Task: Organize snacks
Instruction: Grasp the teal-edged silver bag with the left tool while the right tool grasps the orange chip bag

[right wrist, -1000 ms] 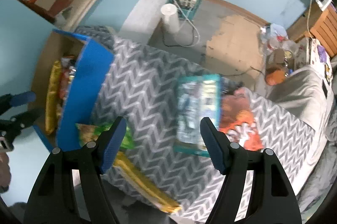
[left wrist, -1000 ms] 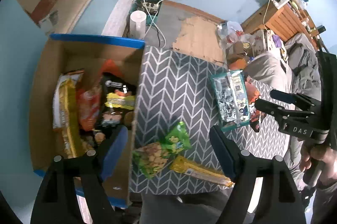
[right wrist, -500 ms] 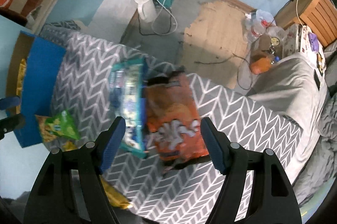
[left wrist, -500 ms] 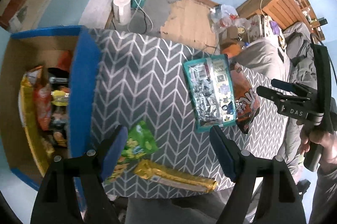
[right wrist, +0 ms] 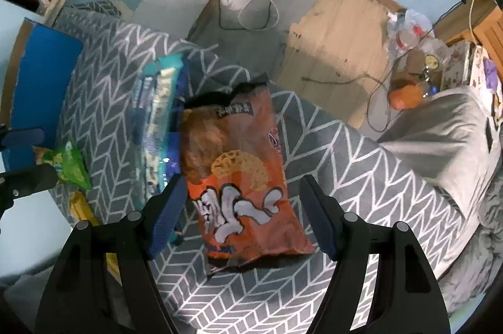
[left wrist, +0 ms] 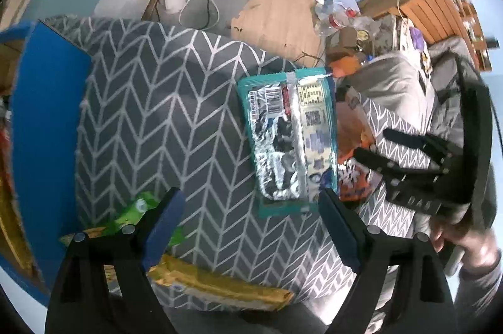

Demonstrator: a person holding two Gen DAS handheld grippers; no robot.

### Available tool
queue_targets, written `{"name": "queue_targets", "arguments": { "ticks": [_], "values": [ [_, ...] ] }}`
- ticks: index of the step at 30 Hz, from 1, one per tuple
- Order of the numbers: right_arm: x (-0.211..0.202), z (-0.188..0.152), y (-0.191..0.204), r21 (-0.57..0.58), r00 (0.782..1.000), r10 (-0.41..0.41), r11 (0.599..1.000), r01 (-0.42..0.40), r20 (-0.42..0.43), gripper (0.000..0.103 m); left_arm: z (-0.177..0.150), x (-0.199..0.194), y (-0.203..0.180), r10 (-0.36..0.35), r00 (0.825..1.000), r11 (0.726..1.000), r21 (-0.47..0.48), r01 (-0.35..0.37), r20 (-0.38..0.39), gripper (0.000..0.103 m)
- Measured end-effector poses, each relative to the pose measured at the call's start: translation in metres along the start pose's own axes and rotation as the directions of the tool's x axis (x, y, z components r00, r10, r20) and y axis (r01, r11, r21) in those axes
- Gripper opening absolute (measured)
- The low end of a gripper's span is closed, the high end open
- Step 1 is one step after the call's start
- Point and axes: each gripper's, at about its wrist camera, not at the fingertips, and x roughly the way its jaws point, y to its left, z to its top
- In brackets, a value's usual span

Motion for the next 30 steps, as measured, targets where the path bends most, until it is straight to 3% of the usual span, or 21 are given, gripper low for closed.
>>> {"name": "queue_targets", "arguments": {
  "ticks": [8,12,18,30],
  "values": [
    [0.023,-0.007,-0.007,0.014,0.999,0.049,0.999,-0.049,-0.022,0.073,0.012,0.029,-0.004,-0.074,0.997,0.985,-0.154,0.075,0.012,0.092],
    [0.023,-0.012,-0.012,0.028,0.997,0.081,0.996,-0.081,0.005,0.073,0.018,0.042,-0.018,-0.079,0.997,0.986,-0.150,0.079,0.001,0.092],
    [0.022,-0.021,-0.024,0.085,0.991,0.130,0.988,-0.131,0.016,0.062,0.024,0.053,-0.044,-0.077,0.997,0.990,-0.122,0.074,-0.016,0.092],
    [0.019,-0.045,-0.041,0.183,0.993,0.121,0.976,-0.121,0.013,0.061,0.033,0.089,-0.061,-0.006,0.997,0.995,-0.104,-0.002,-0.072,0.092]
  ]
}}
